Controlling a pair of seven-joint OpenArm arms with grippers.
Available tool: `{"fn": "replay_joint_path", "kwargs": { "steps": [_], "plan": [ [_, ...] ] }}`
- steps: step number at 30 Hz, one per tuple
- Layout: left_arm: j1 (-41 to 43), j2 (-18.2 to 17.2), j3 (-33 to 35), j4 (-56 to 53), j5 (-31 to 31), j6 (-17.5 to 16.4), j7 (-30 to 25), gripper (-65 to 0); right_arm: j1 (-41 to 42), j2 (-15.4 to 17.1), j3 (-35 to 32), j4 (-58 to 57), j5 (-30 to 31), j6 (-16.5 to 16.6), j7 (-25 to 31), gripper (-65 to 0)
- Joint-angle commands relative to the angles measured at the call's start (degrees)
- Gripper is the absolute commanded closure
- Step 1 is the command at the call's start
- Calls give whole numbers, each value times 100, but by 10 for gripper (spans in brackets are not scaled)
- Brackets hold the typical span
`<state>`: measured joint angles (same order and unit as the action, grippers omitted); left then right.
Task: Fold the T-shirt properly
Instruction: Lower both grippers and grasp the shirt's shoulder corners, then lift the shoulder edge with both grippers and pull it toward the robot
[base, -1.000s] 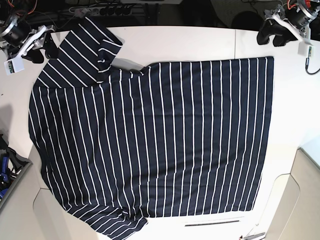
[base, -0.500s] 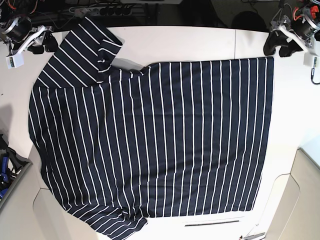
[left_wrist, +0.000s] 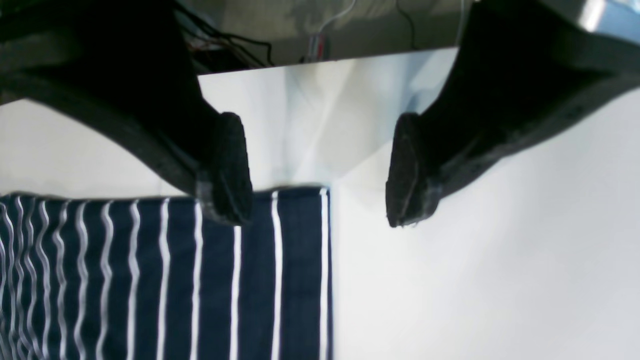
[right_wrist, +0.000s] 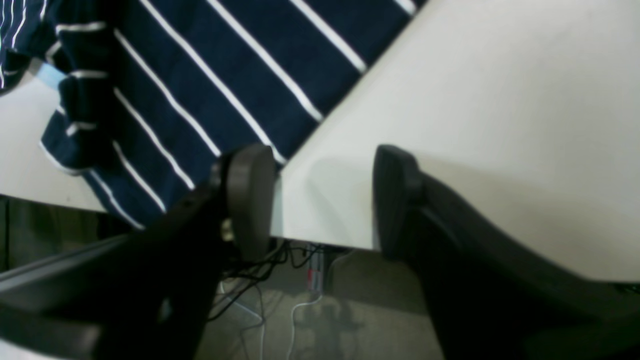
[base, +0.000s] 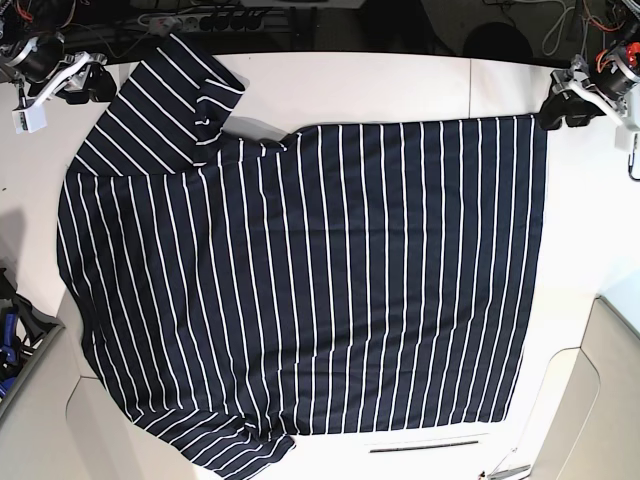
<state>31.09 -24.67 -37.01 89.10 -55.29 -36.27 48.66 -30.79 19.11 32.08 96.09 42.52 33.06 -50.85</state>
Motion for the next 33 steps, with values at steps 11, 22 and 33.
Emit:
{"fn": "replay_joint_path", "kwargs": {
  "steps": [11, 22, 33],
  "plan": [
    [-44, -72, 684, -72, -68, -26, -66, -448, -20, 70, -647, 74, 101, 35, 87, -319],
    [-50, -76, 787, -68, -17, -373, -63, -444, -20, 33, -1126, 74, 98, 35, 127, -318],
    [-181, -81, 785, -63, -17, -373, -105, 0, 63, -155, -1119, 76, -291, 24, 415, 0]
  ]
}}
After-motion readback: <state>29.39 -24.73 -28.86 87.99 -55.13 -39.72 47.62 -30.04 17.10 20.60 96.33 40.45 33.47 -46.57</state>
